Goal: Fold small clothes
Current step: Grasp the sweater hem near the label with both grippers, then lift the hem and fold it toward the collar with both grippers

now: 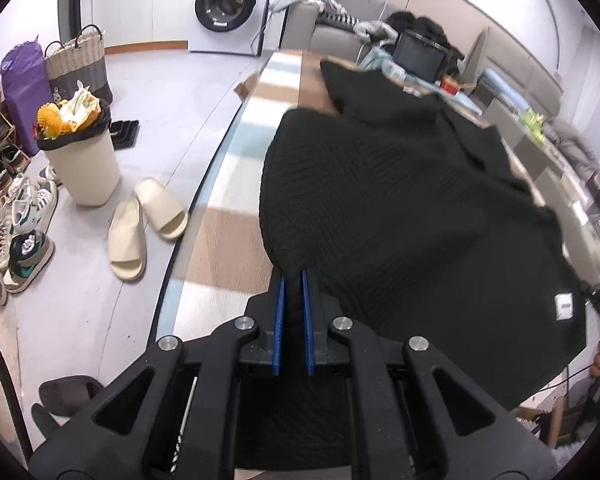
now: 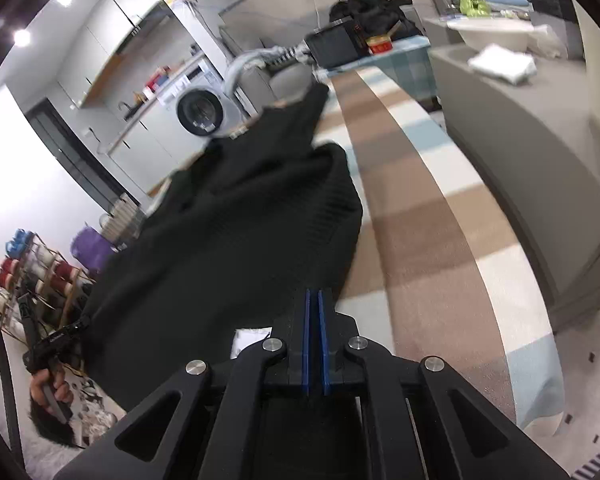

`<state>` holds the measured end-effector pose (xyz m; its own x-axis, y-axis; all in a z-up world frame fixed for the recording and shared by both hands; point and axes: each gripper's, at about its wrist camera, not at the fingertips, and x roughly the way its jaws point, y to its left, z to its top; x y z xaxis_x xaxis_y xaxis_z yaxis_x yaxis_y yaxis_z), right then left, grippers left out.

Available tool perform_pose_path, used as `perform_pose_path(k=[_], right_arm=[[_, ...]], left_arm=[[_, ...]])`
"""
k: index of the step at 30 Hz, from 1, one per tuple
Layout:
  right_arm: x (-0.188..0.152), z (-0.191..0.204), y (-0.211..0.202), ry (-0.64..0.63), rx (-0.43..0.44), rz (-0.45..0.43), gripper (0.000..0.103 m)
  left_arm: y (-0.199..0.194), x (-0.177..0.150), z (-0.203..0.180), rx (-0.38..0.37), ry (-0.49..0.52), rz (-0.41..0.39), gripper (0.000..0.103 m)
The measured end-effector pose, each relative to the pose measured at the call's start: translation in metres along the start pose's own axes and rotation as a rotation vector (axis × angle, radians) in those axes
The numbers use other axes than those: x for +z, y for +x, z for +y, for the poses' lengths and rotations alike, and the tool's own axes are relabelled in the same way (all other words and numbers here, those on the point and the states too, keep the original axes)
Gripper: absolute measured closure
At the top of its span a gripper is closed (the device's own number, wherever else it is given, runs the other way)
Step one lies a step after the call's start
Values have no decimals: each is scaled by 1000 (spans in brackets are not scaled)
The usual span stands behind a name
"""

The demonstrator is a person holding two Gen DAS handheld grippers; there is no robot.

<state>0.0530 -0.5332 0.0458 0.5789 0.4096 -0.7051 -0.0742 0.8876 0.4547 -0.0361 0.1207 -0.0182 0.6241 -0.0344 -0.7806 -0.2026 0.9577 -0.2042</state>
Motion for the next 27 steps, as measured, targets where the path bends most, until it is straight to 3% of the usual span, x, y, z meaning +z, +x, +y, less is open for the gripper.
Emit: perform_pose_path(k=[2,4,6,7,9,16,17,18,20,21,22,24,27], right_arm=[[-1,-5,2,-8,0,5,94],[-2,-6,3,-27,-9,34,81],[-5,-7,3,-58,-8,49,51],[-6,-6,3,-73,8,51,50],[-6,-5,3,-96,25,51,50],[-7,-7,15,-109,-59,100,50],[-9,-5,15,-121,-67,89,50],[-11,-2,15,-139,-74,92,49],[-18,11,17,-229,-108,100,49],[-23,20,19,-288,-117,103,50],[-26,26,22,-327,-130,103,54],[-28,31,24,-355,-136,104,96],[-24,33,19,-344,-110,67,96]], left_arm=[[4,-5,-2,15,17,11,97],[11,-7,-3,29,21,28,96],[15,-8,-1,37,22,44,84],[16,-9,0,49,22,44,79],[18,-8,2,72,16,44,58],[32,-8,-7,56,52,50,56],[34,-7,-8,52,52,48,60],[35,-7,-9,50,51,43,77],[38,-4,-11,10,53,56,97],[38,-3,-12,7,52,54,97],[37,-2,-14,16,60,38,97],[32,0,-17,11,63,21,98],[17,7,-16,-17,47,-27,98]])
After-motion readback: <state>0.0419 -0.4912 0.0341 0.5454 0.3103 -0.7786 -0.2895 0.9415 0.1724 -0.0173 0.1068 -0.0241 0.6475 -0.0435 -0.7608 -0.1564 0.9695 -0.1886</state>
